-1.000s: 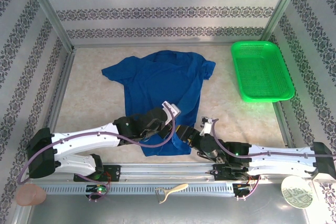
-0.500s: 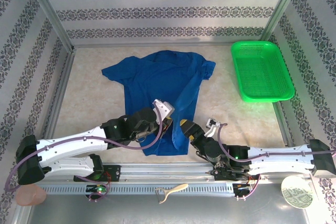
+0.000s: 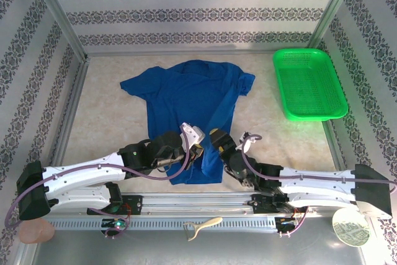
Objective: Fold the inside-out t-shirt
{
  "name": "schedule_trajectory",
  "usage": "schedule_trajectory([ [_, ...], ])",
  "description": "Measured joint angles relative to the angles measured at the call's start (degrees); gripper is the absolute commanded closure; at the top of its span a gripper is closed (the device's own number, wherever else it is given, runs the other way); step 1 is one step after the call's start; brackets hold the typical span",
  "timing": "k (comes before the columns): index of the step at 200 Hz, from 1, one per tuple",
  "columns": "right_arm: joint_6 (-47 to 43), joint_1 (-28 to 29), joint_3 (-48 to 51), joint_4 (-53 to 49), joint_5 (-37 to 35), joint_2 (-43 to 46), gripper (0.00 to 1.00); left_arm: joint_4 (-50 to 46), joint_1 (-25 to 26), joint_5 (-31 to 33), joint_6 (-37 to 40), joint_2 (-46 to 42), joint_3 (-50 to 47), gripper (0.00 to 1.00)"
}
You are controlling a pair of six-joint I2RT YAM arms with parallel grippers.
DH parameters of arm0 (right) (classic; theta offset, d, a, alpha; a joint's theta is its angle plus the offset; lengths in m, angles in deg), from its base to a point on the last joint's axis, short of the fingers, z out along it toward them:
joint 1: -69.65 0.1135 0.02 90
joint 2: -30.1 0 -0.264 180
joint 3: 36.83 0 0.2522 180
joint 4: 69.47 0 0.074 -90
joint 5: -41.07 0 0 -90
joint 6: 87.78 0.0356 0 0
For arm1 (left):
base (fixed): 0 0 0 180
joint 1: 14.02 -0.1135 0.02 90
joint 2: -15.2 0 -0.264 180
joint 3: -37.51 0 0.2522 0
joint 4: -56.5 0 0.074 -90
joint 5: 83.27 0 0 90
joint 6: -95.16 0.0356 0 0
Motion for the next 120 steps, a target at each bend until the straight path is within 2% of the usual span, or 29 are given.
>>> schedule_trajectory([
  [17,0.6,-1.8,-2.3,2.5,3.0,-4.3,0.21,0.0,0.0,-0.8,0.0,0.3,0.0,1.00],
  [28,0.9,-2.6,-3.1,4.3,4.9,-6.9,0.30,0.0,0.0,-1.1,0.0,0.4,0.0,1.00],
  [50,1.9,-4.0,-3.4,8.4,8.3,-11.3,0.81,0.0,0.0,-1.6,0.0,0.6,0.1,1.00],
  [63,2.2,-4.9,-3.3,10.3,10.0,-12.7,1.00,0.0,0.0,-1.7,0.0,0.7,0.2,0.91],
  [87,2.1,-6.1,-2.8,12.1,11.9,-11.2,1.00,-0.1,0.0,-1.3,0.4,0.6,0.2,0.69],
  [120,0.8,-6.7,-2.0,10.1,13.1,-4.5,1.00,-0.2,0.1,0.9,-0.6,-2.3,-2.9,0.54],
])
